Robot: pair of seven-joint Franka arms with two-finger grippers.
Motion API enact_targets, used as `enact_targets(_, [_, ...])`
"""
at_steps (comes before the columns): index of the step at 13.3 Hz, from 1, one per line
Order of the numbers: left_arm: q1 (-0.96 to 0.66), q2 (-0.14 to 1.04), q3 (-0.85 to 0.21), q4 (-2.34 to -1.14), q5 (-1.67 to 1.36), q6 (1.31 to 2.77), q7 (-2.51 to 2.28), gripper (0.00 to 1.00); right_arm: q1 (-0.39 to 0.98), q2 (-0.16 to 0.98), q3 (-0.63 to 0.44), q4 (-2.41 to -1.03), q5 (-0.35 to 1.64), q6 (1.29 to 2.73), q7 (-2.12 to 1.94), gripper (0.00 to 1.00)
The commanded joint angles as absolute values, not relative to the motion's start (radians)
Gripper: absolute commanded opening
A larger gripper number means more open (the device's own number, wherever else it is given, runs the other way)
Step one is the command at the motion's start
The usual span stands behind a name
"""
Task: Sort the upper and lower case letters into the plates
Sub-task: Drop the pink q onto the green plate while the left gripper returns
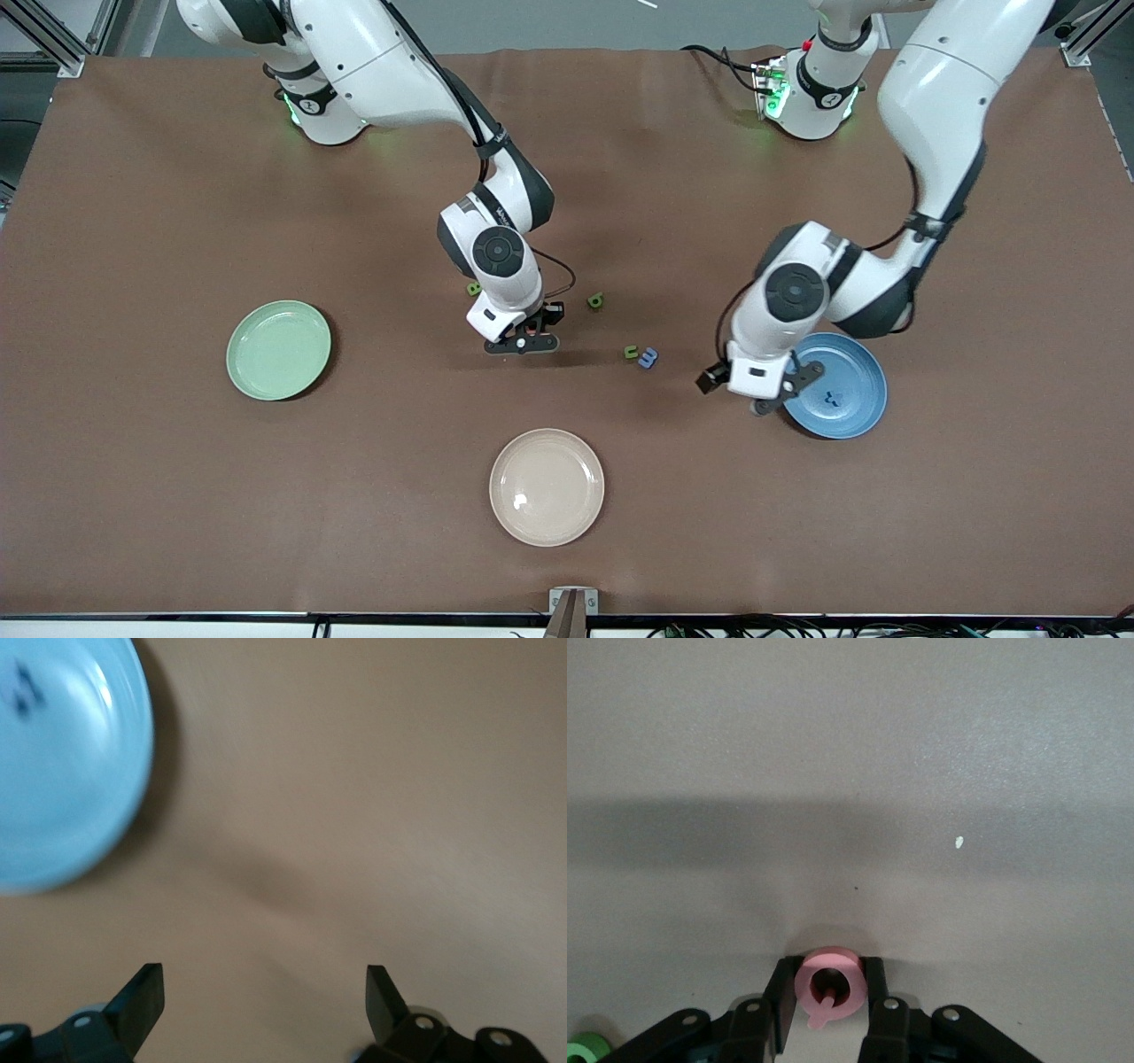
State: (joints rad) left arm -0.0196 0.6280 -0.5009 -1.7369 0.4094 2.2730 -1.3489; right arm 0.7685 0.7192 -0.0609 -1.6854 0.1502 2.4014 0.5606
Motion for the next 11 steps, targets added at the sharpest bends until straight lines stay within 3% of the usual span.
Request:
enact_targets(1, [-0.095,0.724,-0.494,-1.637,0.411,2.252,-1.547,1.0,0.778,0.729,-0.061,-1.683,0.156,2.412,0.554,0.12])
enact_targets(3, [-0.142,0.758,-0.492,-1.62,0.411,2.252,-1.682,1.0,0.764,0.695,-0.069,-1.695,0.153,2.383,0.488,0.12])
enact_targets(5, [-0.159,0.776,-0.492,-1.621,0.422,2.255,-1.779,1.0,0.726,0.612,-0.072,-1.709,0.152,2.246,0.434,0.12])
enact_targets(8, [-0.173,0.799,-0.489,-1.623,0.422,2.258,-1.839,0.97,0.655,0.421,-0.084,-1.859,0.097,2.186,0.361,0.12])
enact_targets(11, [-0.175,0.814,-0.489,-1.623,0.426,2.283,-1.859,0.9,0.494,0.28,-0.084,-2.026,0.097,2.192,0.125,0.11])
